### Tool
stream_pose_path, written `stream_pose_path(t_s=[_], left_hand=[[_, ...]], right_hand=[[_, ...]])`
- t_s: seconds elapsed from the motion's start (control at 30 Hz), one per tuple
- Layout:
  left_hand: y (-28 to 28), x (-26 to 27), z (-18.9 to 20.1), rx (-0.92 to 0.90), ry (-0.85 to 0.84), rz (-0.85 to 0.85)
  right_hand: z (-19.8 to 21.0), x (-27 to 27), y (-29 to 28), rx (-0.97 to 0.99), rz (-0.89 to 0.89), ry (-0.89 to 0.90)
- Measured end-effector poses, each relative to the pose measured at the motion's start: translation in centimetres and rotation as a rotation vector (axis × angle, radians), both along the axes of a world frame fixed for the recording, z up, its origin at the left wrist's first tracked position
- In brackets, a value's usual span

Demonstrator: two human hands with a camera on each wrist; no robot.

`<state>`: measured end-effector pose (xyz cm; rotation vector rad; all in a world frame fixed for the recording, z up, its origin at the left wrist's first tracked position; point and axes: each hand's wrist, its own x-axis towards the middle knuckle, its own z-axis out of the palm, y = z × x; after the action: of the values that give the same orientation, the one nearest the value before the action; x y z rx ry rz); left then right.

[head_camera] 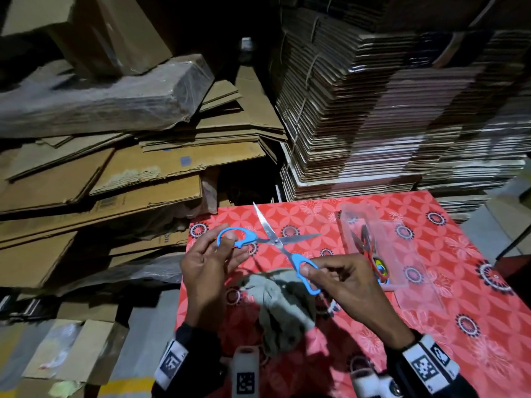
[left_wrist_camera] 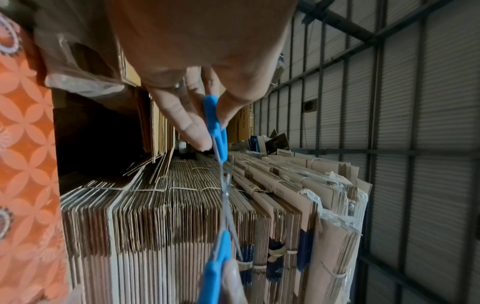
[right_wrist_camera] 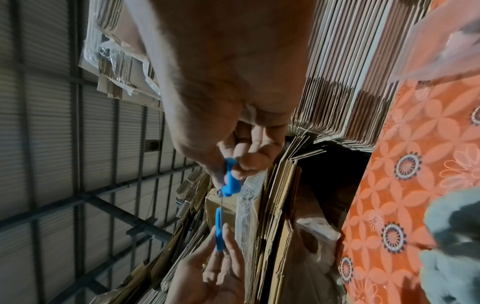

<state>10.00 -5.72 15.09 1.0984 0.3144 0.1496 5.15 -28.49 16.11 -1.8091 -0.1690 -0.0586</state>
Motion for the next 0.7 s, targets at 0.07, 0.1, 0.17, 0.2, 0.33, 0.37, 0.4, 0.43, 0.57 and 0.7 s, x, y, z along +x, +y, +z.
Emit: stream_pose_path(t_s=[0.07, 0.1, 0.17, 0.2, 0.33, 0.37, 0.4, 0.43, 0.57, 0.7], left_hand=[[0.1, -0.4, 0.2, 0.034, -0.042, 0.007], [0.1, -0.6, 0.4, 0.041, -0.059, 0.007], [-0.1, -0.9, 0.7, 0.034, -0.079, -0.027], [-0.4, -1.2, 0.8, 0.020, -0.094, -0.053], [-2.7, -2.1, 0.7, 0.017, -0.082, -0.121], [-3.1, -2.2, 0.6, 0.016, -0.082, -0.126], [-3.4, -2.2, 0.6, 0.017, -0.078, -0.127], [-3.5, -2.1, 0.6, 0.020, -0.071, -0.125], [-3.2, -1.8, 0.4, 0.279, -0.118, -0.102], [-3.4, -2.1, 0.3, 0.721, -0.311, -0.052]], right_hand=[[-0.3, 0.0, -0.4, 0.021, -0.037, -0.014], [-0.4, 0.0, -0.5, 0.037, -0.063, -0.022], [-0.4, 0.0, -0.5, 0.066, -0.111, -0.043], [-0.3, -0.1, -0.4, 0.085, -0.126, -0.055], [0.2, 0.0, 0.7, 0.213, -0.171, -0.027], [0.3, 0.0, 1.0, 0.219, -0.182, -0.031], [0.4, 0.1, 1.2, 0.209, -0.191, -0.041], [0.5, 0.1, 1.4, 0.203, -0.193, -0.049], [0.6, 0.2, 1.3, 0.234, -0.196, -0.049], [0.2, 0.4, 1.6, 0.107, -0.255, -0.126]])
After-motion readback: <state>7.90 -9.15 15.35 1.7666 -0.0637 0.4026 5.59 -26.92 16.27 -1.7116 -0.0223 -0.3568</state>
